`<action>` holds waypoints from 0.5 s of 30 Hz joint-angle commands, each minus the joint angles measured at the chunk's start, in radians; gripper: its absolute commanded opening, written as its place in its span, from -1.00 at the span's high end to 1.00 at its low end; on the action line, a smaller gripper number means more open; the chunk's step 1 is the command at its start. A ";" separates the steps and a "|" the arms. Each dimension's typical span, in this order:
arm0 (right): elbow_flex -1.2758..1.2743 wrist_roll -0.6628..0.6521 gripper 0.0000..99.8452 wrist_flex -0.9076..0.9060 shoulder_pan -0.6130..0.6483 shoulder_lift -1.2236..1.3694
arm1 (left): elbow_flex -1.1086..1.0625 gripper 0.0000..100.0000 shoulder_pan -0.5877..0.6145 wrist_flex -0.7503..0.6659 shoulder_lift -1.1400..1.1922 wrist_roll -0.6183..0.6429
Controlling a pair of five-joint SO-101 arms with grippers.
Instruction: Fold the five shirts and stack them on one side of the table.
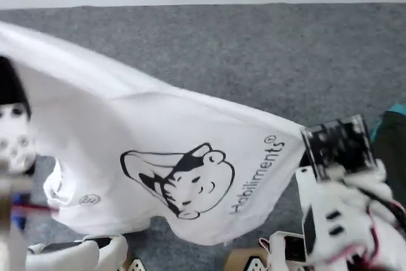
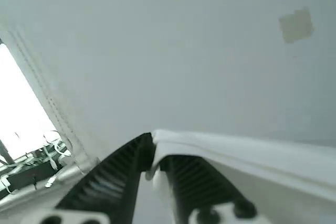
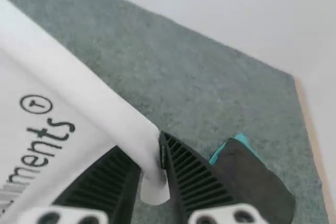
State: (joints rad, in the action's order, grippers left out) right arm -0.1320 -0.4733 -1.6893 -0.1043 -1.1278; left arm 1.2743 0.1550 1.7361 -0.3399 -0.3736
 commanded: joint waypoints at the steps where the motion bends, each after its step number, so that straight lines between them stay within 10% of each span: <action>1: -0.138 -0.029 0.97 0.082 -0.007 -0.001 | -0.136 0.98 -0.002 0.018 -0.003 -0.008; 15: -0.566 -0.109 0.97 0.475 0.048 0.002 | -0.963 0.99 -0.003 -0.048 0.020 -0.176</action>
State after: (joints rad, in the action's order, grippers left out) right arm -0.6720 -0.5654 -1.2981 -0.0721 -1.1078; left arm 0.4381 0.1534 1.7331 -0.3214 -0.5271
